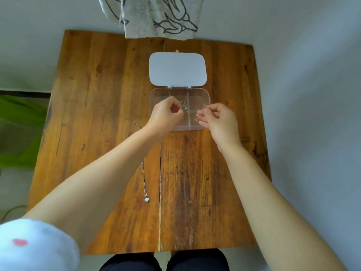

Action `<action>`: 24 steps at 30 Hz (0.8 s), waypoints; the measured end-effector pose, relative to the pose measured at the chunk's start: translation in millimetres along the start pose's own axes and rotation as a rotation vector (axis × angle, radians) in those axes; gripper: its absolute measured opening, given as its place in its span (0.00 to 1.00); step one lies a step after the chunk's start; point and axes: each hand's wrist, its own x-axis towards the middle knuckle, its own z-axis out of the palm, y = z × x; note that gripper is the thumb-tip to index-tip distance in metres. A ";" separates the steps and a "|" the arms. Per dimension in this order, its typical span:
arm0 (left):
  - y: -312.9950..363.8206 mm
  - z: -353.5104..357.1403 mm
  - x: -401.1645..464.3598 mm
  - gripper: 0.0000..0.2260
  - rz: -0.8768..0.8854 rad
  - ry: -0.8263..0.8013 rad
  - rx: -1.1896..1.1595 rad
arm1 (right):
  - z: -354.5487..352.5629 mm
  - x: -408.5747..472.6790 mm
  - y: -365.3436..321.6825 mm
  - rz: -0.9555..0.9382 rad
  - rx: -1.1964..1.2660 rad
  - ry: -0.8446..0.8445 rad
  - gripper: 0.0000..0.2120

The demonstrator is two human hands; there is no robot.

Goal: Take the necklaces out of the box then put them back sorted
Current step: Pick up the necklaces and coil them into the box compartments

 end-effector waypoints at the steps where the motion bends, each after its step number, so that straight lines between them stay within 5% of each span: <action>1: -0.2 1.5 3.7 0.04 0.001 0.010 0.018 | 8.6 6.5 -1.9 0.001 -0.032 -0.018 0.04; 7: -11.6 1.8 12.3 0.05 0.061 -0.032 0.212 | 34.3 31.8 13.8 0.043 -0.315 -0.084 0.07; 15: -30.5 -37.9 2.7 0.08 0.110 0.021 0.168 | 18.1 -1.2 20.3 0.056 -0.189 -0.077 0.05; 18: -60.3 -65.6 -5.7 0.09 0.020 0.079 0.221 | 25.6 -37.8 31.2 0.123 -0.204 -0.191 0.06; 24: -104.6 -75.8 -16.3 0.12 0.047 -0.079 0.513 | 75.1 -119.7 72.5 0.270 -0.460 -0.390 0.07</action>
